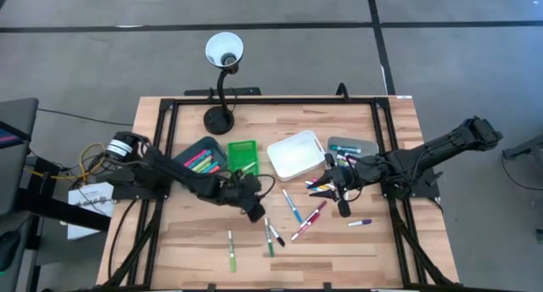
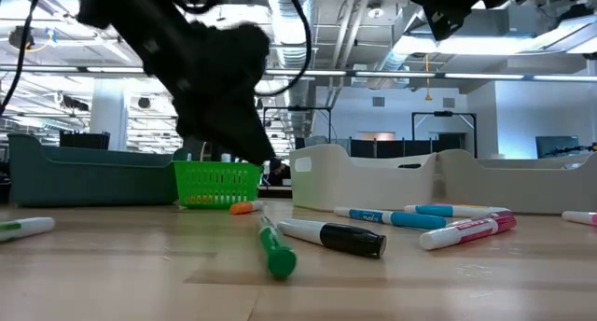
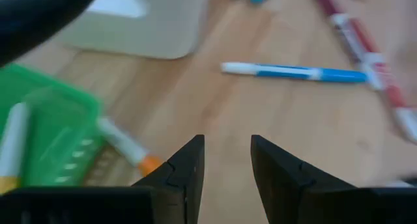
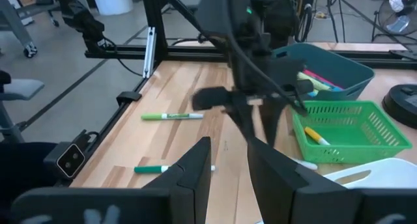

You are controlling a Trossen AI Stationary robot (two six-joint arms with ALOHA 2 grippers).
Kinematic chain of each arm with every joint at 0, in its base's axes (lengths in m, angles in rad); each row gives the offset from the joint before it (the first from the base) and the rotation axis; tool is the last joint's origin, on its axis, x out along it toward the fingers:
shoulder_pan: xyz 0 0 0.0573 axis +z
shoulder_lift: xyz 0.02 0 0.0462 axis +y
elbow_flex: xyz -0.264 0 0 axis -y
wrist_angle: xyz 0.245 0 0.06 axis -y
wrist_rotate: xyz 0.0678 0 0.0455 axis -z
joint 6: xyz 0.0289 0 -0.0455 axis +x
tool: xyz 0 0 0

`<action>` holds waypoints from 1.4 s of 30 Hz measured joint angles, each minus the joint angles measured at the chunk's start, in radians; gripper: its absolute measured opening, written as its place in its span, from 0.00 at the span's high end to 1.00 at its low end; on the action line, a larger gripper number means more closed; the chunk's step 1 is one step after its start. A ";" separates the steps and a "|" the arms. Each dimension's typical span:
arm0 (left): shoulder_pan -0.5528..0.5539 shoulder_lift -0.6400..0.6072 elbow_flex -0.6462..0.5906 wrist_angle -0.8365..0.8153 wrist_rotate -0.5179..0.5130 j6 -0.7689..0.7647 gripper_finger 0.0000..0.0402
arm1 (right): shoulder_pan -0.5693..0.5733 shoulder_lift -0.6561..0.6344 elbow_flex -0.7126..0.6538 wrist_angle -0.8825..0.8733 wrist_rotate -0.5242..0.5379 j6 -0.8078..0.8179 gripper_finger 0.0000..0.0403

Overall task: Pick & Place Markers
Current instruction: Put the orange and white highlighter pen into the green bin

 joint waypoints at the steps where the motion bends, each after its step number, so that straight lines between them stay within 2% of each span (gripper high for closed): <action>1: 0.011 0.007 0.000 -0.010 -0.003 -0.010 0.70 | 0.000 0.000 0.000 -0.002 0.000 0.000 0.77; 10: 0.048 0.031 -0.002 -0.024 -0.007 -0.080 0.70 | 0.000 0.000 0.000 -0.002 0.000 0.000 0.77; 16: 0.047 0.031 -0.051 -0.025 -0.020 -0.151 0.70 | 0.000 0.000 0.000 -0.002 0.000 0.001 0.77; 21: 0.050 0.031 -0.068 -0.024 -0.075 -0.156 0.70 | 0.000 0.000 0.000 -0.002 0.000 0.001 0.77; 35: 0.058 0.033 -0.068 -0.024 -0.067 -0.197 0.70 | 0.000 0.000 0.000 -0.002 0.000 0.001 0.77; 42: 0.057 0.082 -0.068 -0.002 -0.046 -0.204 0.70 | 0.000 0.000 0.000 0.001 0.000 0.001 0.77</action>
